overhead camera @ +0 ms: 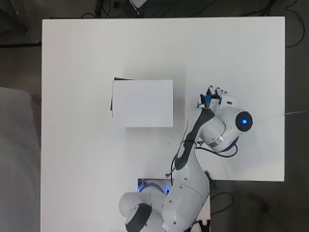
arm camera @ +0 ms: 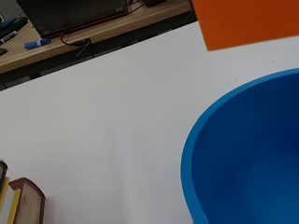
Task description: Teleoperate dual arm-hand system to pick and place objects
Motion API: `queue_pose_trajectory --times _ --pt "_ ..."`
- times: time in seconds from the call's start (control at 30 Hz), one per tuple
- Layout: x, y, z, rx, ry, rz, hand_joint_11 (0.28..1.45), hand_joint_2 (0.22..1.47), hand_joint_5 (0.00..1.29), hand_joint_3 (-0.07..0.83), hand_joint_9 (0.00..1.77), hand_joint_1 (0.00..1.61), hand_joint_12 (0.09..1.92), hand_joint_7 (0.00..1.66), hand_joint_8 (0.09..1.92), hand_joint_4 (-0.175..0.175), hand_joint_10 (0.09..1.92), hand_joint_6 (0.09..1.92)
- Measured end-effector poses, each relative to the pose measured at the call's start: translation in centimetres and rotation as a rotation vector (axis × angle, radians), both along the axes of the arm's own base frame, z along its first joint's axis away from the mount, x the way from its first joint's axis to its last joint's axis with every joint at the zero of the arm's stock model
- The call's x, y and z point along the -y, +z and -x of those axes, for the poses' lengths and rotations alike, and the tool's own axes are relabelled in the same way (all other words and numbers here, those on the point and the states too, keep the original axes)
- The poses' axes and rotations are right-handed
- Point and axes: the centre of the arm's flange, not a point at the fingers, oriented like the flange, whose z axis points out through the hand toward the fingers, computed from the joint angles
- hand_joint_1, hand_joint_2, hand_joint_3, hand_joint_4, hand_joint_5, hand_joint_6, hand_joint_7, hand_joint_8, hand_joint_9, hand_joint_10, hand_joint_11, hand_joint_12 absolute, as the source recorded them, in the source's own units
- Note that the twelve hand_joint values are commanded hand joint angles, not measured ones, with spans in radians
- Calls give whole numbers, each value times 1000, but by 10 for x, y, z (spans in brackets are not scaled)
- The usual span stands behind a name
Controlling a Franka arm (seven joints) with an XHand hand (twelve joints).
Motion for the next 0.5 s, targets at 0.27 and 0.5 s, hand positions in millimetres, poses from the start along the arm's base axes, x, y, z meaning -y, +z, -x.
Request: queue_pose_trajectory --times 0.27,0.5 --pt "-5 -8 4 -27 -35 -16 403 711 12 -4 118 25 87 26 87 82 87 87" --pt "-9 -11 -4 -134 -103 -14 417 710 0 2 103 0 87 0 87 80 87 87"
